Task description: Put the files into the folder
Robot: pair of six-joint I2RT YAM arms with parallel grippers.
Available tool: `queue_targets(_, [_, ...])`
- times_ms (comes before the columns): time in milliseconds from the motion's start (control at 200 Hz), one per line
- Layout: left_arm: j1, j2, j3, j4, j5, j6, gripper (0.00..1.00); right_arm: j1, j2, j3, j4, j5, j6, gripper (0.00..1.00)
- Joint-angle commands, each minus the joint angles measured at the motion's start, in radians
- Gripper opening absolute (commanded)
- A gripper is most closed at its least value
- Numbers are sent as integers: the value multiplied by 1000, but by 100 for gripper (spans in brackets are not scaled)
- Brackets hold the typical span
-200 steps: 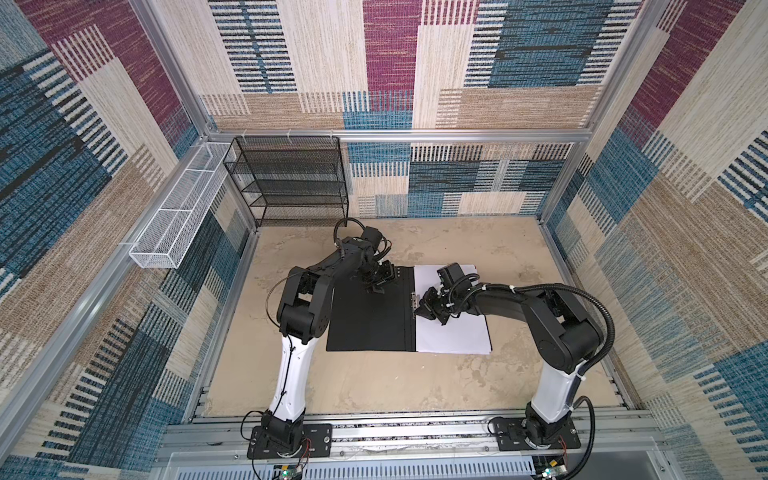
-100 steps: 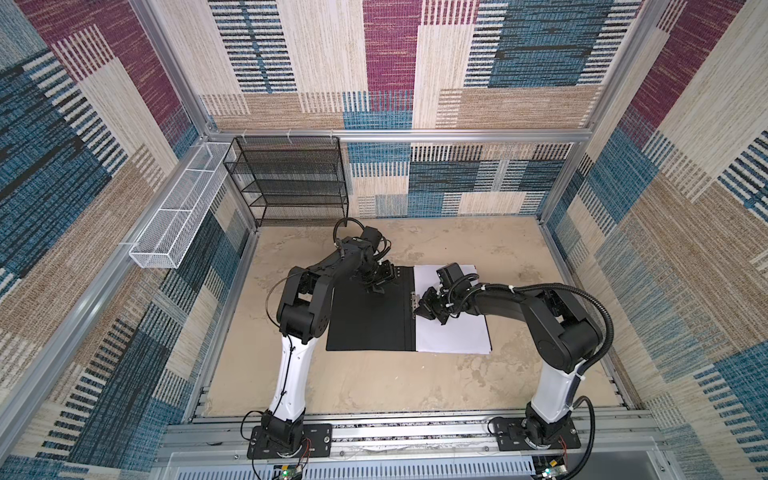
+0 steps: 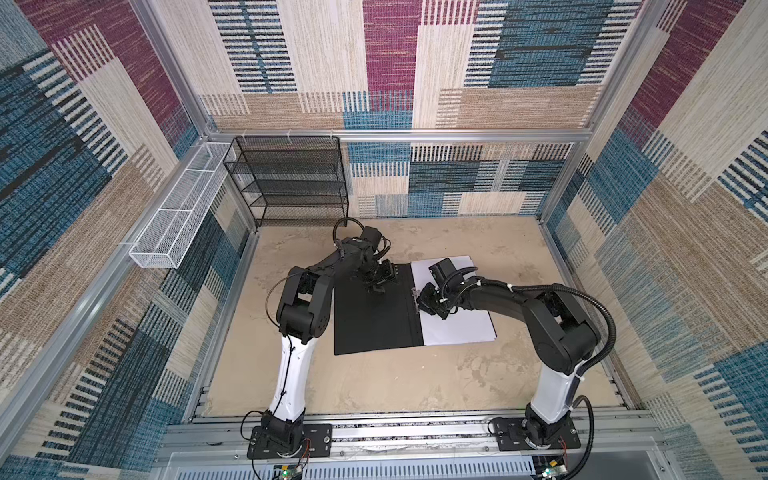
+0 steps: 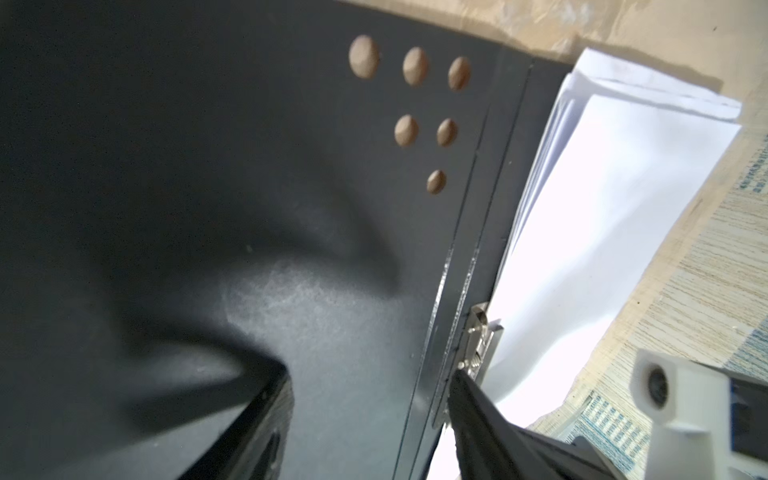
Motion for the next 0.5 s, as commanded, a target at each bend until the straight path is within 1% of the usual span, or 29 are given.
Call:
queue_targets(0, [-2,73,-44,-144,-192,-11,65,2,4,-13,-180,155,0,0])
queue_targets(205, [-1,72,-41,-145,-184,-15,65,4,1,12,-185,152,-16,0])
queue_targets(300, [-1,72,-46,-142,-189,-11,65,4,-24,18,-137,99,-30,0])
queue_targets(431, [-1,72,-41,-144,-185,-12,65,5,-60,92,-126,26,-60,0])
queue_targets(496, [-1,73,-39,-144,-182,-12,65,5,-53,143,-147,-16,-70,3])
